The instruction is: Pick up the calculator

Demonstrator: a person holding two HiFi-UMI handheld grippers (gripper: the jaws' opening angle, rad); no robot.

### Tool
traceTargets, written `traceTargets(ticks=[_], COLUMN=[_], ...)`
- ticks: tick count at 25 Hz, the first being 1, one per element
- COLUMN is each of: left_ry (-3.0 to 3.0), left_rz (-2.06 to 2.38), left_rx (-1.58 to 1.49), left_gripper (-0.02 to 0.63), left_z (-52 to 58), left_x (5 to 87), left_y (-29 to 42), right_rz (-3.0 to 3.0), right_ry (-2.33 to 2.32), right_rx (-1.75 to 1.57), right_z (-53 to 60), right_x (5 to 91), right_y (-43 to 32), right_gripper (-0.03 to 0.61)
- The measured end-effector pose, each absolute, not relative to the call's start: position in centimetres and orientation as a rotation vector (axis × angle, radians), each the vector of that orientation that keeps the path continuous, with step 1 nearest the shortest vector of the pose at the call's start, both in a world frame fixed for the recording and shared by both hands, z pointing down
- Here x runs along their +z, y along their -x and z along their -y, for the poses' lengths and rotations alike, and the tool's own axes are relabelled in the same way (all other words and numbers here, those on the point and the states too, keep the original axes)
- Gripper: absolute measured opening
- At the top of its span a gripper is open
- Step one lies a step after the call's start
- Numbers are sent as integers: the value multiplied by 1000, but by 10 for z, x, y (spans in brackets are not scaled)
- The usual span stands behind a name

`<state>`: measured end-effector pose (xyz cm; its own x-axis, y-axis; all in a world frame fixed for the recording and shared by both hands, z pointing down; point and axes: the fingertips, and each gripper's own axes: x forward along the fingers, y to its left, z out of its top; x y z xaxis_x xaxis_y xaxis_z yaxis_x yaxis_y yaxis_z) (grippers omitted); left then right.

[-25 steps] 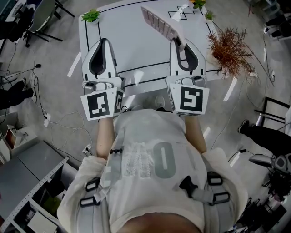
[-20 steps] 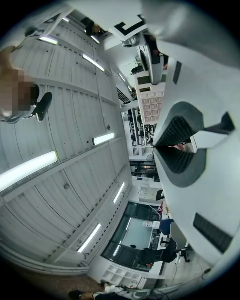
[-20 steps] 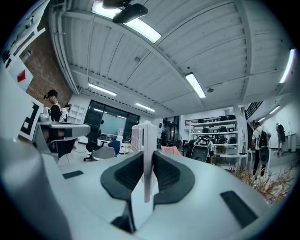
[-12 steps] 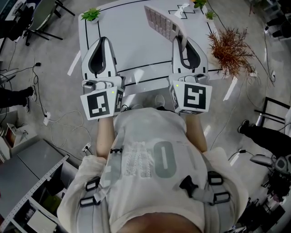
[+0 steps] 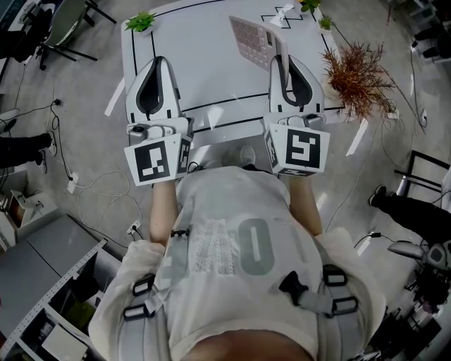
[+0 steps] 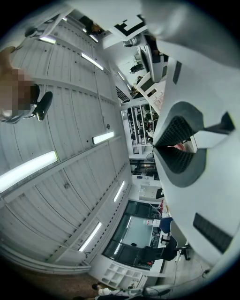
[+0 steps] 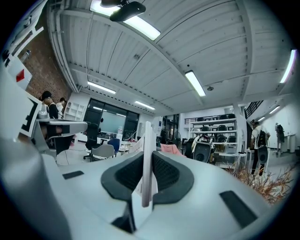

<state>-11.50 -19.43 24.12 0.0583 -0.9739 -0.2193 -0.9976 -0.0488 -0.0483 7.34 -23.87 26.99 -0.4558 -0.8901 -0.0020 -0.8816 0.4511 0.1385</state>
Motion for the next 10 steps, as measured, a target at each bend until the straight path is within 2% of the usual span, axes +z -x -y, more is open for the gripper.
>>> traceTargets(ticks=[10], left_ry=[2139], left_rz=[-1994], left_rx=[204], left_gripper=[21], left_z=[195], left_x=[240], left_y=[115], right_rz=[2610], right_ry=[-1604], right_rx=[-193], right_z=[240], right_x=[269], right_y=[-73], right_gripper=[55])
